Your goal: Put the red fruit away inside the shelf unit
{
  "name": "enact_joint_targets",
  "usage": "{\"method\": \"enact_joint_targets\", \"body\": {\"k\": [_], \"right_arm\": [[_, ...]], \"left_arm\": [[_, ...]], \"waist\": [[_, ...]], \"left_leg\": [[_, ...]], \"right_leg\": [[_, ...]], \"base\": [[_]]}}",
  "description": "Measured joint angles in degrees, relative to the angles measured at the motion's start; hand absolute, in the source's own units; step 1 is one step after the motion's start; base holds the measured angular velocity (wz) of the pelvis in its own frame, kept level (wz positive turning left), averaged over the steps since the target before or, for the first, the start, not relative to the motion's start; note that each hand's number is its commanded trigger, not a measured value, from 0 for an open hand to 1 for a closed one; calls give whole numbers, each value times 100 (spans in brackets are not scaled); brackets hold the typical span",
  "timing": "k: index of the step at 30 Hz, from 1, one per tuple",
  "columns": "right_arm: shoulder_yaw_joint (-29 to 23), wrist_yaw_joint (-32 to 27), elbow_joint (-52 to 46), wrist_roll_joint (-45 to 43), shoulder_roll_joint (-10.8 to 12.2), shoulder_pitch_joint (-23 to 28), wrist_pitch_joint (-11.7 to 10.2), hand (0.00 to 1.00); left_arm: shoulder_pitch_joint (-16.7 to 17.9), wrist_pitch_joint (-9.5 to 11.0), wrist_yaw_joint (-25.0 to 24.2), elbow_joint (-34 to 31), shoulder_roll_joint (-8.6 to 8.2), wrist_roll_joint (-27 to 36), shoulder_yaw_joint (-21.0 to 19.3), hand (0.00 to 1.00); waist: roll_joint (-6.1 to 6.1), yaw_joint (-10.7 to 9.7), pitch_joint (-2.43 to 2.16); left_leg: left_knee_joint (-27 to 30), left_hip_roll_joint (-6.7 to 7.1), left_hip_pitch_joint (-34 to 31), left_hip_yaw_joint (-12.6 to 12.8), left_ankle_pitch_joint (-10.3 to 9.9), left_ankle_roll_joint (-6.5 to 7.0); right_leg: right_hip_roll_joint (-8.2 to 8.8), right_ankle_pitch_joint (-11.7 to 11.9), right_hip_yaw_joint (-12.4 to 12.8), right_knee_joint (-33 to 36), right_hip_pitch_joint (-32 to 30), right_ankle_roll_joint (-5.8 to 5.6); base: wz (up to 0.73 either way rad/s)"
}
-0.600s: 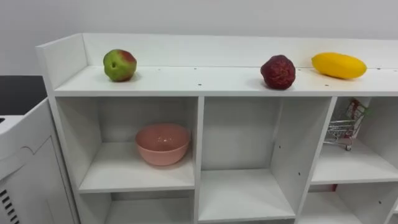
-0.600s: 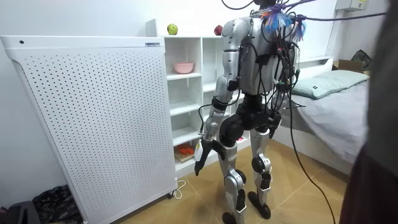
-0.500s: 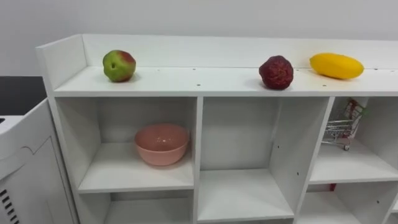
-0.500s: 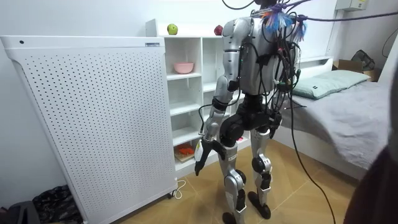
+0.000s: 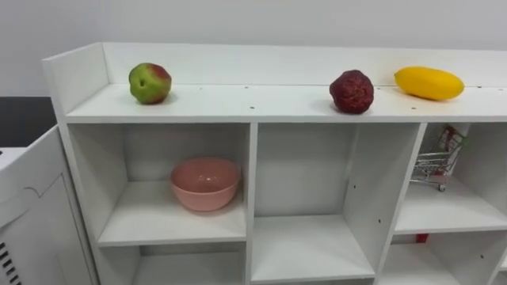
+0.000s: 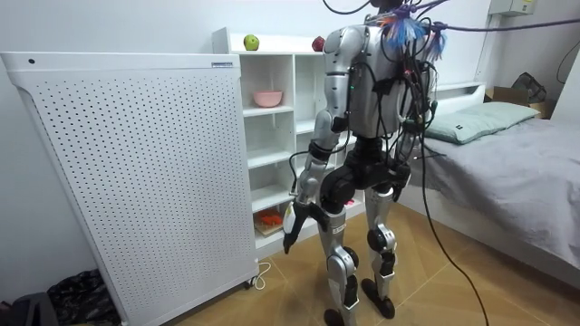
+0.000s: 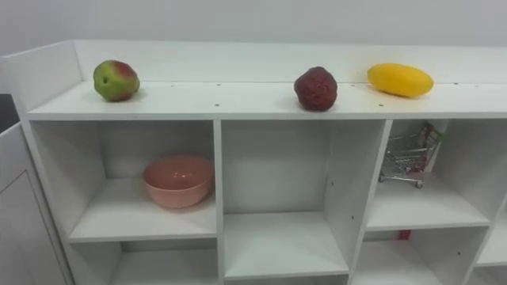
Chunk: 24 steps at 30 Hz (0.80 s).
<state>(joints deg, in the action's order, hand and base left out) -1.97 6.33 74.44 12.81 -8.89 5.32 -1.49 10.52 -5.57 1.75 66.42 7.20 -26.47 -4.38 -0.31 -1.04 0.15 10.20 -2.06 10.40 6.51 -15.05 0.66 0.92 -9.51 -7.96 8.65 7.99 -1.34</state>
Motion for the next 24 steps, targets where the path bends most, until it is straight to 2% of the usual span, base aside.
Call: {"method": "enact_joint_targets", "body": {"k": [5,8,9,11,12,13,14,24], "right_arm": [[0,-259,-776,-97,-9,-37,18,0],[-8,-467,-2008,-416,-20,-56,-11,0],[-17,-534,-2370,-452,-19,-99,-123,0],[-27,-792,-3593,-545,-15,-67,-108,0],[-20,-868,-3908,-560,-12,-66,-129,0],[-10,-997,-4349,-591,-7,-76,-283,0],[-13,-1113,-4707,-665,5,-78,-381,0],[196,-1654,-6613,-1011,56,-20,-379,0]], "left_arm": [[-90,156,4,-1,25,226,1,0],[-140,334,7,-78,62,245,-6,0],[-158,370,13,-122,73,349,-6,0],[-189,440,42,-213,75,353,3,0],[-199,447,47,-213,75,379,6,0],[-204,465,62,-214,76,446,6,0],[-202,478,90,-229,76,448,4,0],[-208,515,173,-374,80,745,13,0]], "waist": [[-6,-6,-1],[-1,-9,10],[4,-18,15],[0,15,14],[4,7,21],[4,-1,28],[10,9,11],[12,28,-16]], "left_leg": [[-34,-16,35,138,1,1],[-37,-13,20,212,2,2],[-37,-13,21,217,2,3],[-32,-13,-6,229,2,2],[-32,-12,-14,247,2,2],[-30,-14,-24,260,2,2],[-21,-18,-23,260,3,0],[-57,-17,-119,258,5,0]], "right_leg": [[-7,8,90,37,-1,11],[-14,13,170,109,-86,18],[-16,15,171,105,-86,20],[-16,15,175,106,-115,20],[-16,15,175,103,-123,20],[-19,15,180,95,-140,20],[-25,15,181,95,-175,20],[-20,16,147,109,-280,19]], "base": [[-14],[-15],[-4],[0],[0],[0],[0],[-2]]}}
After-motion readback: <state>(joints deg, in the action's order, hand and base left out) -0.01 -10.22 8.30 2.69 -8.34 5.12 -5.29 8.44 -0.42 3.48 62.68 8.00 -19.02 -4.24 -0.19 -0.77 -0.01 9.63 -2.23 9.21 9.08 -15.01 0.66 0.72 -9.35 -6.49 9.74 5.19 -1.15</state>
